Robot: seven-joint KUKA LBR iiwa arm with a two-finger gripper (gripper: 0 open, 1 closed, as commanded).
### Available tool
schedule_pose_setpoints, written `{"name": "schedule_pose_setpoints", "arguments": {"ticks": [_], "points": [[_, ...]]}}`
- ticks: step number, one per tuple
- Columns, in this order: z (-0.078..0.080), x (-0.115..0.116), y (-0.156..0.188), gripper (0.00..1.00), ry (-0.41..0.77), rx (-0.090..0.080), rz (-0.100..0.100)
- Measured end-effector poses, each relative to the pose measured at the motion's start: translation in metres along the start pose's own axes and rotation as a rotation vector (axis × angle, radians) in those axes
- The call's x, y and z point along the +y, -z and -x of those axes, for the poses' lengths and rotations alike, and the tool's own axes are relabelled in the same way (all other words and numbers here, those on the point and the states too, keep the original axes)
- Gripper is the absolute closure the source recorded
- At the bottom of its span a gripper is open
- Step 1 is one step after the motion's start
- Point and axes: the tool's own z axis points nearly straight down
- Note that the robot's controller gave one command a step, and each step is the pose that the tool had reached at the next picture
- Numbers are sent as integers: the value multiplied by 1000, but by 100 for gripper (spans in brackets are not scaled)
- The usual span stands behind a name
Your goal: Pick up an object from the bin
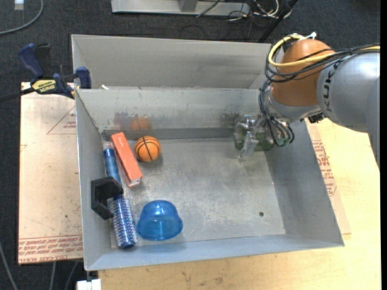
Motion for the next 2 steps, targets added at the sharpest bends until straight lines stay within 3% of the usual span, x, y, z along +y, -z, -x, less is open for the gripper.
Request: {"name": "schedule_pose_setpoints", "arguments": {"ticks": [1, 2], "points": [[0, 0, 0, 100, -1, 0, 0], [-16, 3, 6, 100, -9, 31, -23]]}}
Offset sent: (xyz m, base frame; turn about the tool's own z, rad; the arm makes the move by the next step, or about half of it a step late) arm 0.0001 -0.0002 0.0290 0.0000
